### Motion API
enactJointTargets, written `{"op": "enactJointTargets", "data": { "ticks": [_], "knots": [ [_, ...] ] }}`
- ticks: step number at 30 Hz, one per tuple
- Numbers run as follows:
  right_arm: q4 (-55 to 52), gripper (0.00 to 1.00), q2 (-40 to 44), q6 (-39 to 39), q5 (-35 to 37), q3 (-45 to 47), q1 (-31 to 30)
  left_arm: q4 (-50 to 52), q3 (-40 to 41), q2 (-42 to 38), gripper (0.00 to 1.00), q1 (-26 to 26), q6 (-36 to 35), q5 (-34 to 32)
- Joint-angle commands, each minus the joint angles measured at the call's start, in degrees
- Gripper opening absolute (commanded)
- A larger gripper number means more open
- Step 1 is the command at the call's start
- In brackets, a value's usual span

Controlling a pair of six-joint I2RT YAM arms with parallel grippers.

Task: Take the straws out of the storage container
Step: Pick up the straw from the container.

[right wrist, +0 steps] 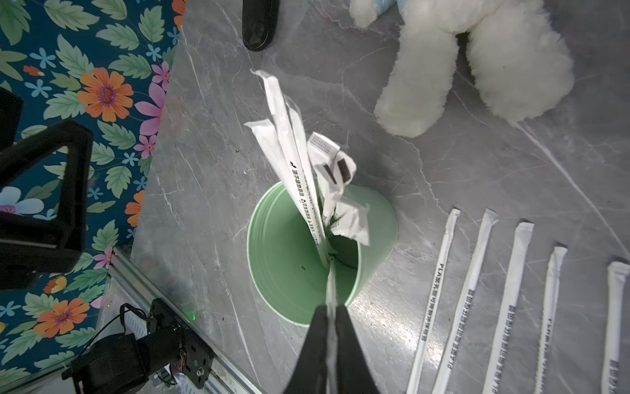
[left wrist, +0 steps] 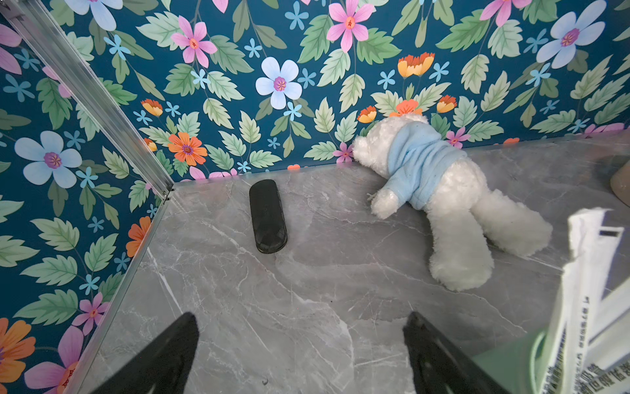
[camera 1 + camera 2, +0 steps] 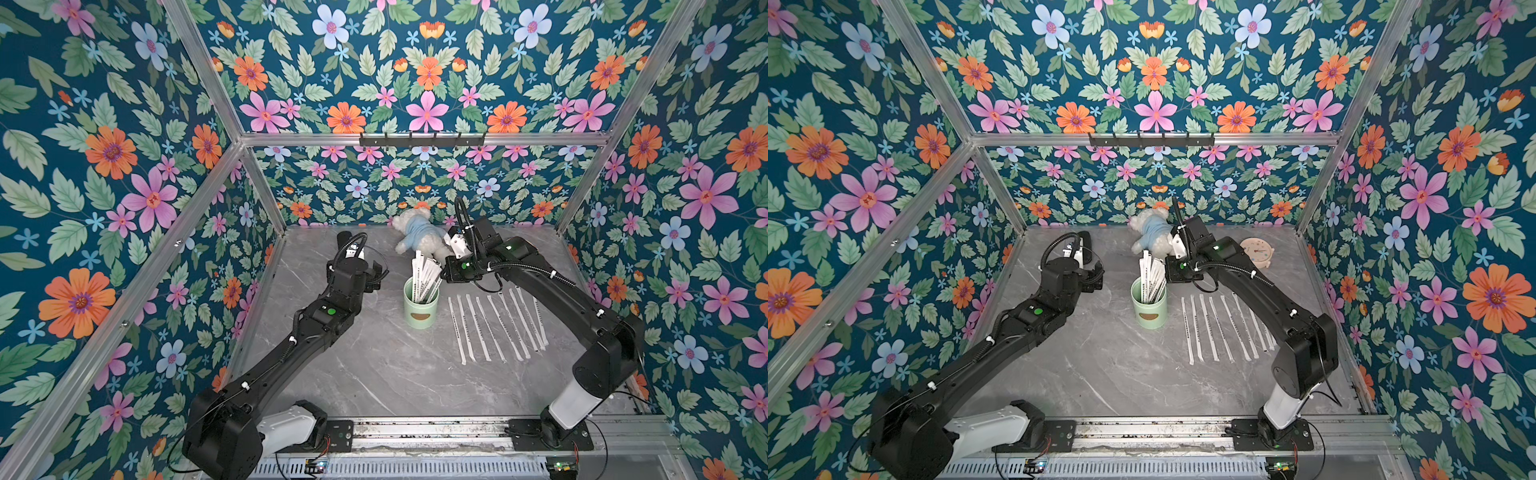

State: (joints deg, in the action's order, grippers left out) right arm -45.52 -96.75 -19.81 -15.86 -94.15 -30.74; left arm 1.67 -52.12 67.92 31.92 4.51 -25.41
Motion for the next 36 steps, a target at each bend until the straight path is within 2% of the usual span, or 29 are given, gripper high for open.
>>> {"op": "enactJointTargets", "data": {
  "ticks": [1,23,36],
  "knots": [
    [-1.42,0.08,-0.89,1.88,1.0,-1.39,-0.11,-0.79,-0.44,-0.13,0.96,0.06,-0.21,-0.37],
    [-20.31,0.08,-5.66,11.43,1.16,-23.54,-0.61,-0.71,-0.53,-0.24,0.96,0.0,-0.29,-0.17],
    [-24.67,0.07,-5.47,13.47,2.32,-28.89,-0.55,-0.62,-0.48,-0.32,0.96,0.05,-0.27,-0.05]
  ]
}}
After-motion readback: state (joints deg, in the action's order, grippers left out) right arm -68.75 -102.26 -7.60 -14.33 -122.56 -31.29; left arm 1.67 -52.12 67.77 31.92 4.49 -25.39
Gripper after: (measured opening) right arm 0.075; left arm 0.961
